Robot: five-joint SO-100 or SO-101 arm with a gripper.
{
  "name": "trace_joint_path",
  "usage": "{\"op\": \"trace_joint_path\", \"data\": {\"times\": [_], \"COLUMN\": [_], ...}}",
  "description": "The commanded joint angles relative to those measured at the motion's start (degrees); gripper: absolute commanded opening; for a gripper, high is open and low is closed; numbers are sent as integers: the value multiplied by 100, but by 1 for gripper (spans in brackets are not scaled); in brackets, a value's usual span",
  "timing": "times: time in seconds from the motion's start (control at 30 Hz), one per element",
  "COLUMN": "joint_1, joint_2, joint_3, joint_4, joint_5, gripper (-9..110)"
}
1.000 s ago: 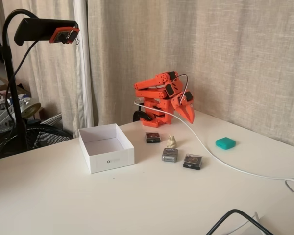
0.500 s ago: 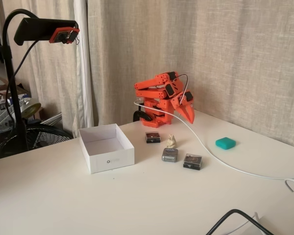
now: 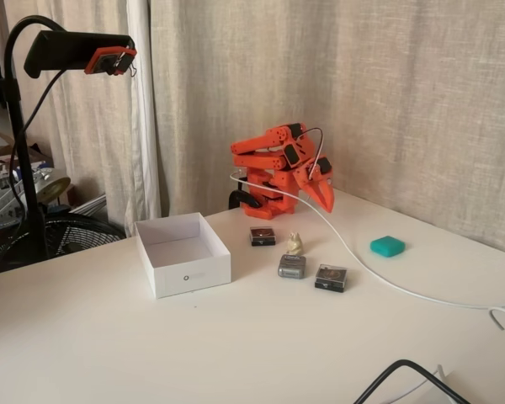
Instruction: Grasp the green cube and put it in the bin.
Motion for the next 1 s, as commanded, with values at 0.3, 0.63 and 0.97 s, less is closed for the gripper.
{"op": "trace_joint_path", "data": {"times": [0.3,0.63,0.97], "joint_1": [9,-149,-448], "joint_2": [62,-1661,-6785], "joint_3": [-26,-853,-7400], "joint_4": [-70,-694,-738], "joint_5": [-18,9,984], "gripper": [-8,-8,-8]}}
